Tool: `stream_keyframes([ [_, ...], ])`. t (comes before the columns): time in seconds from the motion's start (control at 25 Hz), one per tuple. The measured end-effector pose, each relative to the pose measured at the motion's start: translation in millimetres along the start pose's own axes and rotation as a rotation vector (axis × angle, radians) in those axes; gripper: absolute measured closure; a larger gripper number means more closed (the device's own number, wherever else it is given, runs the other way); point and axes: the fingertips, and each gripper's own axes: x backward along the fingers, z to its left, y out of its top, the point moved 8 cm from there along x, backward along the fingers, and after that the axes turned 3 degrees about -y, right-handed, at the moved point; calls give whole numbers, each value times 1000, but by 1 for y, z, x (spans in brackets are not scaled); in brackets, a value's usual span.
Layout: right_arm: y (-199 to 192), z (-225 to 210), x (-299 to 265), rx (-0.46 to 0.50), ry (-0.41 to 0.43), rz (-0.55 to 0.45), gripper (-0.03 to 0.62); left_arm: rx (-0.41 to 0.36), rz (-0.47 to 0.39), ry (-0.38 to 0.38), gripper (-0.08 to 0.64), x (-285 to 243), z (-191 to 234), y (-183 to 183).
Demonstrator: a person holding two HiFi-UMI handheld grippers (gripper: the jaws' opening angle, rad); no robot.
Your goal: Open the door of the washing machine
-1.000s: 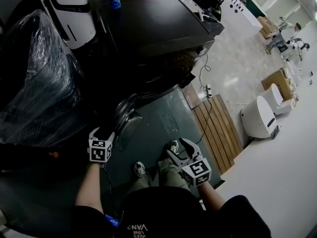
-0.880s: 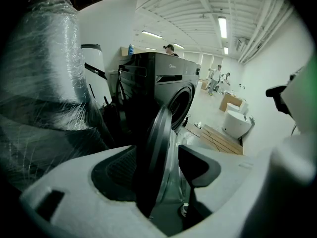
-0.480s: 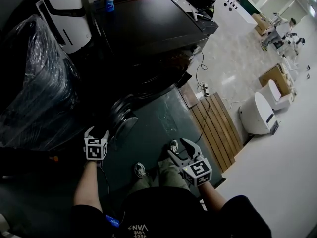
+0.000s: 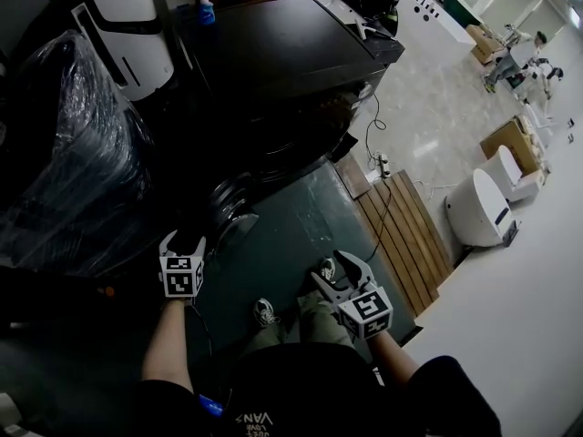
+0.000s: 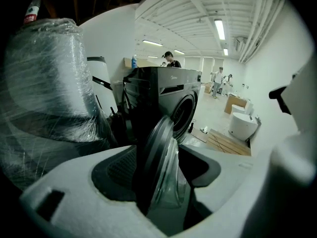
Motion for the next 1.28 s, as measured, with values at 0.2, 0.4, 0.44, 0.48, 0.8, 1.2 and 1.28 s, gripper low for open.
stream_keyframes([
  [0.2, 9, 6, 3, -5, -8, -36, 314, -23, -110, 15, 298, 27, -17, 17],
  [0.4, 17, 9, 8, 10, 11, -73, 319, -34, -231, -3, 304, 64, -47, 37],
  [0.44, 20, 8, 10, 15, 14, -79, 321, -38, -255, -7, 310, 71, -54, 42],
  [0.48, 24, 7, 12, 19, 16, -85, 325, -44, -276, -8, 320, 78, -61, 47],
  [0.8, 35, -17, 41, 45, 15, -146, 360, -96, -391, 16, 416, 140, -124, 74],
  [1.2, 41, -42, 103, 103, -12, -266, 527, -183, -467, 28, 514, 186, -212, 86],
  [1.28, 41, -43, 115, 93, 0, -286, 560, -193, -462, 35, 522, 193, -227, 86],
])
